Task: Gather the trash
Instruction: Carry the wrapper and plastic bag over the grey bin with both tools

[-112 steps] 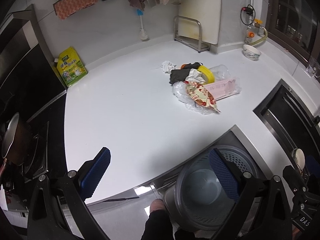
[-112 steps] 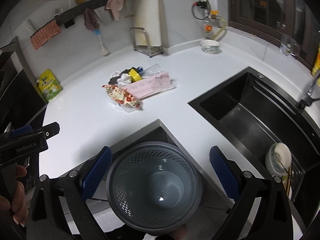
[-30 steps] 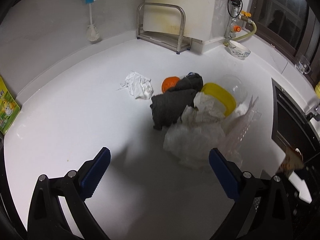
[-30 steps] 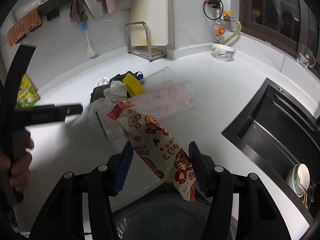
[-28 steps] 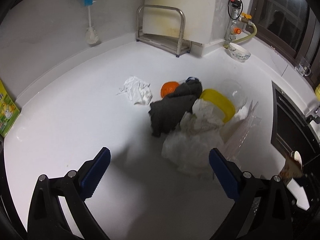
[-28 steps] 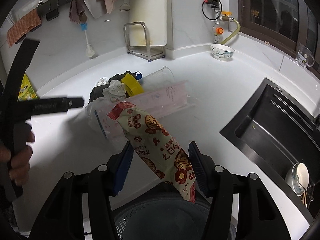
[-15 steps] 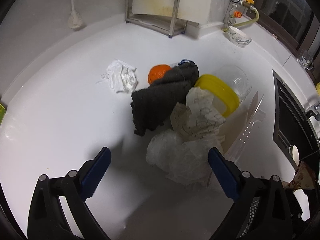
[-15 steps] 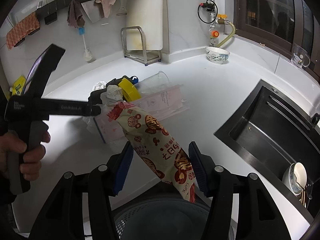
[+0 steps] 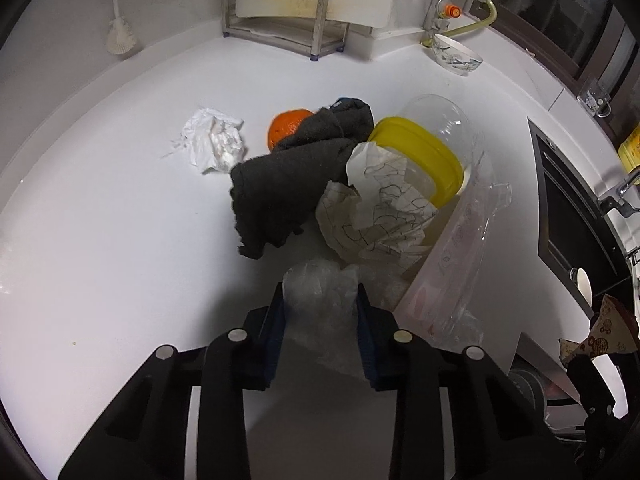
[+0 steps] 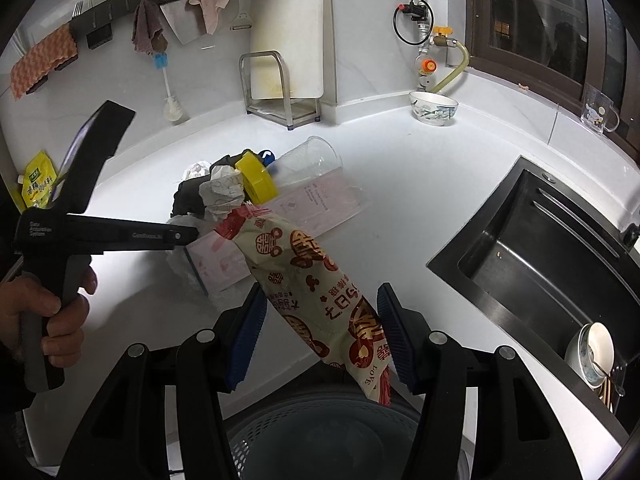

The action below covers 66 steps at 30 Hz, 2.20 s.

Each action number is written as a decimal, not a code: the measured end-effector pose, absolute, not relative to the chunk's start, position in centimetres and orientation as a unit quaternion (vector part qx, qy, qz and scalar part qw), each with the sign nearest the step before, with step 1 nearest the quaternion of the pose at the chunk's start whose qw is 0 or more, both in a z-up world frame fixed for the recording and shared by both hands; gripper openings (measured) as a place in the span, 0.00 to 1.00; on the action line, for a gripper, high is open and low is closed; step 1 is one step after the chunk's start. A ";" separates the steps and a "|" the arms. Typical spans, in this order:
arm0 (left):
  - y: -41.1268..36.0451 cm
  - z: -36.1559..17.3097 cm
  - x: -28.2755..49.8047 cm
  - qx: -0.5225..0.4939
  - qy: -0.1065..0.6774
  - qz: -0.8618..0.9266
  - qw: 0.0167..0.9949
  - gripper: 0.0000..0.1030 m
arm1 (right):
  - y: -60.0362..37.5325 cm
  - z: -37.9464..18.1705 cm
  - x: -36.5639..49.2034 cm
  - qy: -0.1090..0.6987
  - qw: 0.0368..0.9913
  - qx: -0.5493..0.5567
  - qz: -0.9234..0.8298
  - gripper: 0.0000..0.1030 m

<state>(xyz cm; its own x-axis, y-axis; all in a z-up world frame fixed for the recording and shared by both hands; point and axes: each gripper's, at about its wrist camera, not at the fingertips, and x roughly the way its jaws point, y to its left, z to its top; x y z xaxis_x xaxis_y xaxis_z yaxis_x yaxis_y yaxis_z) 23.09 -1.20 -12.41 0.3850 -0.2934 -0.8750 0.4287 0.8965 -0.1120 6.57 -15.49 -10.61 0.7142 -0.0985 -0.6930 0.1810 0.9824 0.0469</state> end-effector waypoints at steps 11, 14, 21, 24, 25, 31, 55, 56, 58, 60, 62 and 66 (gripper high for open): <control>1.5 -6.7 21.5 0.089 0.440 -0.177 0.876 0.30 | -15.3 -9.7 6.4 0.363 0.927 0.060 -0.071 0.54; 2.3 -5.2 21.2 0.088 0.425 -0.166 0.886 0.30 | -15.1 -9.2 6.3 0.361 0.928 0.058 -0.069 0.54; 3.6 -2.7 19.3 0.091 0.405 -0.154 0.897 0.30 | -14.7 -7.9 5.6 0.354 0.931 0.057 -0.066 0.54; 3.7 -2.1 18.0 0.093 0.401 -0.155 0.898 0.30 | -14.5 -7.3 5.0 0.352 0.932 0.060 -0.065 0.54; 3.7 -1.9 17.6 0.094 0.399 -0.156 0.899 0.30 | -14.5 -7.1 4.8 0.351 0.932 0.062 -0.064 0.54; 3.0 -0.7 14.1 0.104 0.383 -0.163 0.903 0.30 | -14.6 -6.5 3.3 0.352 0.932 0.065 -0.060 0.54; -3.1 -3.1 -0.2 0.101 0.400 -0.168 0.895 0.31 | -18.6 -9.3 -6.4 0.402 0.913 0.063 -0.008 0.54; -3.4 -3.3 -0.8 0.101 0.400 -0.167 0.895 0.31 | -18.7 -9.5 -6.7 0.405 0.912 0.063 -0.006 0.54; -3.9 -3.8 -1.9 0.102 0.403 -0.165 0.895 0.31 | -19.0 -10.0 -7.2 0.413 0.909 0.062 -0.002 0.54; -4.1 -4.2 -2.6 0.101 0.406 -0.163 0.894 0.31 | -19.4 -10.4 -7.6 0.419 0.906 0.062 0.002 0.54; -4.4 -4.6 -3.3 0.098 0.411 -0.159 0.892 0.31 | -19.6 -10.8 -8.0 0.425 0.903 0.063 0.005 0.54; -4.8 -5.6 -4.5 0.093 0.420 -0.153 0.890 0.31 | -20.1 -11.9 -8.8 0.436 0.898 0.060 0.011 0.54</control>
<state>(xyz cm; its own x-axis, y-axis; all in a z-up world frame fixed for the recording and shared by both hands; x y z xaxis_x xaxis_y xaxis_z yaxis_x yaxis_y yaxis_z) -4.50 -4.78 -5.64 0.6005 -0.1947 -0.7756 0.3514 0.9355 0.0373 -8.84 -20.12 -11.88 0.6189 0.0726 -0.7821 0.0322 0.9925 0.1176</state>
